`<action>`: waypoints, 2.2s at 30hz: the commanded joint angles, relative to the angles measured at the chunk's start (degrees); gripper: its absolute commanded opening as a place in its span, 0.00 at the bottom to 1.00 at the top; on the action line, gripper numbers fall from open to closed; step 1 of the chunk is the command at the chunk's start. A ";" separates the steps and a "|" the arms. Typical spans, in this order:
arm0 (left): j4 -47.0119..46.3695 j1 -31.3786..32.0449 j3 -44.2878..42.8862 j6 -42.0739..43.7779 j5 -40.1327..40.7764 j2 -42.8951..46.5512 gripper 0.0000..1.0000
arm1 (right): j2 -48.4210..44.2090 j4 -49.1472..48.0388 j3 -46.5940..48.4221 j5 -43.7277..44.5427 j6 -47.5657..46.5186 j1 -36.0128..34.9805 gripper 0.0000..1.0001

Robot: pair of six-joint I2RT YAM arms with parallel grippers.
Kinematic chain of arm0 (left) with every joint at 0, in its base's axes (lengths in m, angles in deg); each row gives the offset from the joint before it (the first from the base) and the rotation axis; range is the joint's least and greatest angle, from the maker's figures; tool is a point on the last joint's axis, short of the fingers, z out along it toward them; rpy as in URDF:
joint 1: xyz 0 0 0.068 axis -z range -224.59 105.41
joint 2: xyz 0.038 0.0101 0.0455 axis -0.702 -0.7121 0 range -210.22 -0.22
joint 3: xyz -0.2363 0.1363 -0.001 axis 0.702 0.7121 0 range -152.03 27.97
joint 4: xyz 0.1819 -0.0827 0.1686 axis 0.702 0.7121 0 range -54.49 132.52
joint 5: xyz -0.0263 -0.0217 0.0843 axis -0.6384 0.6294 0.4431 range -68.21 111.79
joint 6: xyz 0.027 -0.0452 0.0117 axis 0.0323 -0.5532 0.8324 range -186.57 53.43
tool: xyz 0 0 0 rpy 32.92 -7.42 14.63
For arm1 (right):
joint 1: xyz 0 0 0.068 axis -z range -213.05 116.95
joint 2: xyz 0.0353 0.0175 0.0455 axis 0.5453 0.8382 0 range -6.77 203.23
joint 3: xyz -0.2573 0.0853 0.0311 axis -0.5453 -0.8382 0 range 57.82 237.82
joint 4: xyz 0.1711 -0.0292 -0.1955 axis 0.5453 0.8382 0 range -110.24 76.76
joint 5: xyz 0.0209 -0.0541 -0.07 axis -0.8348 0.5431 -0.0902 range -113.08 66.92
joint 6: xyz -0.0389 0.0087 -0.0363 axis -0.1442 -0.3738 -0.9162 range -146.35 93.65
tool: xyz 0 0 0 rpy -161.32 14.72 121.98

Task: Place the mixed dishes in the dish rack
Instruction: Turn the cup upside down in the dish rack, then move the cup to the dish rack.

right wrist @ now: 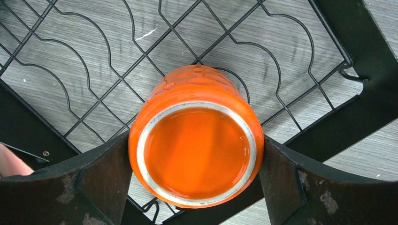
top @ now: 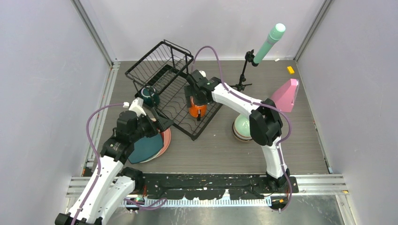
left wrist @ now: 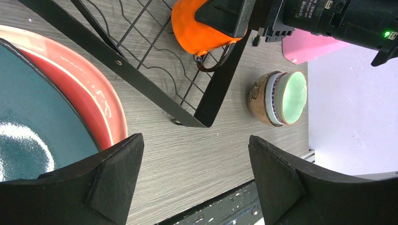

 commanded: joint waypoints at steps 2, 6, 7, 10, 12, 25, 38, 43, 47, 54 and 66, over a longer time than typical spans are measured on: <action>-2.29 -0.03 0.04 -0.31 -0.95 0.94 0.85 | 0.85 1.01 6.56 -0.23 -0.23 -0.56 0.90; -2.08 -0.03 -0.09 -0.15 -1.12 1.04 0.85 | 0.86 1.33 7.77 -0.17 -0.33 -0.61 0.91; -2.00 -0.03 -0.16 -0.06 -1.12 1.02 0.85 | 0.82 1.42 8.00 0.13 -0.39 -0.76 0.95; -1.80 -0.03 -0.13 -0.06 -1.12 1.04 0.85 | 1.07 2.21 9.12 4.77 -0.84 -1.80 0.98; -1.62 -0.03 -0.16 -0.05 -1.12 1.13 0.85 | 1.58 3.11 9.91 9.49 -1.93 -2.81 0.99; 0.07 -0.03 -0.19 0.55 -0.55 2.55 0.85 | -3.78 -1.46 5.22 9.22 -1.51 -3.65 0.99; 9.04 -0.03 -5.09 3.99 6.03 4.80 0.84 | -27.62 -30.18 -31.70 -1.84 13.29 3.51 0.79; 16.51 -0.03 -12.12 9.77 16.71 8.93 0.88 | -32.12 -43.11 -41.62 -10.12 15.46 5.70 0.67; 18.90 -0.03 -11.95 11.11 21.63 11.14 0.90 | -27.88 -38.81 -38.93 -13.63 17.25 6.72 0.66; 21.07 -0.03 -10.31 8.59 22.65 14.51 0.91 | -21.02 -44.11 -36.15 -17.43 20.87 8.03 0.67; 18.79 -0.03 -8.64 7.12 19.11 12.48 0.94 | -8.95 -50.46 -28.63 -19.92 23.43 8.09 0.72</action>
